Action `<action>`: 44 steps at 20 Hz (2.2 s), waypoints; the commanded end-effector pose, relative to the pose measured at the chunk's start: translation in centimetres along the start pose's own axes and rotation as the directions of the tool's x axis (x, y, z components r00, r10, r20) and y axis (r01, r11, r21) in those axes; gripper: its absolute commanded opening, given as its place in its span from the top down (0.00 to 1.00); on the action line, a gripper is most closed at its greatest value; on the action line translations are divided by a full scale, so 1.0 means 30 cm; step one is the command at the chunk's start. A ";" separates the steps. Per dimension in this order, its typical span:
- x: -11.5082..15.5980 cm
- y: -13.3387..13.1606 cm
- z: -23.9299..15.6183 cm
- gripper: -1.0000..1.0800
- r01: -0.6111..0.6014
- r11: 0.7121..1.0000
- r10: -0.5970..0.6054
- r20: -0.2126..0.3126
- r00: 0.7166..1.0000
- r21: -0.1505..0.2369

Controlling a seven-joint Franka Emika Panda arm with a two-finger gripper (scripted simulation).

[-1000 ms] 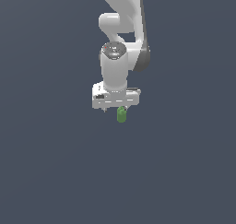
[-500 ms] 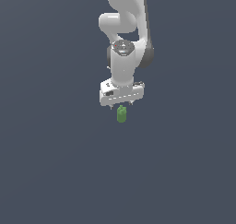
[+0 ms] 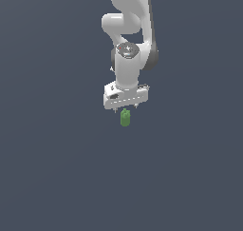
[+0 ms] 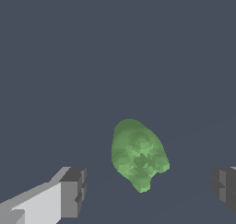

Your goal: Pick up the object and move it to a goal position.

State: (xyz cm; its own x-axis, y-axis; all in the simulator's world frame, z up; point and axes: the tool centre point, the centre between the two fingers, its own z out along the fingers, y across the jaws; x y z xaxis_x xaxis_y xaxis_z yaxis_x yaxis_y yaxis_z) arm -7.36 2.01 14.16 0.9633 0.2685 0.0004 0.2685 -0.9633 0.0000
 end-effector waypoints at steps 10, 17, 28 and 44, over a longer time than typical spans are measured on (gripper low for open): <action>-0.005 -0.003 0.144 0.04 0.003 1.000 -0.003 0.000 1.000 0.000; -0.004 -0.003 0.153 1.00 0.004 1.000 -0.004 0.000 1.000 0.000; -0.006 0.003 0.137 1.00 0.004 1.000 -0.004 -0.001 1.000 0.000; -0.069 0.123 -0.205 1.00 0.004 1.000 -0.004 -0.001 1.000 0.002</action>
State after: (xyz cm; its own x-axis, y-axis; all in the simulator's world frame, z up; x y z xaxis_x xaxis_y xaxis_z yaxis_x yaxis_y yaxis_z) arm -8.22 -1.52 18.80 0.9621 0.2726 0.0008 0.2726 -0.9621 -0.0013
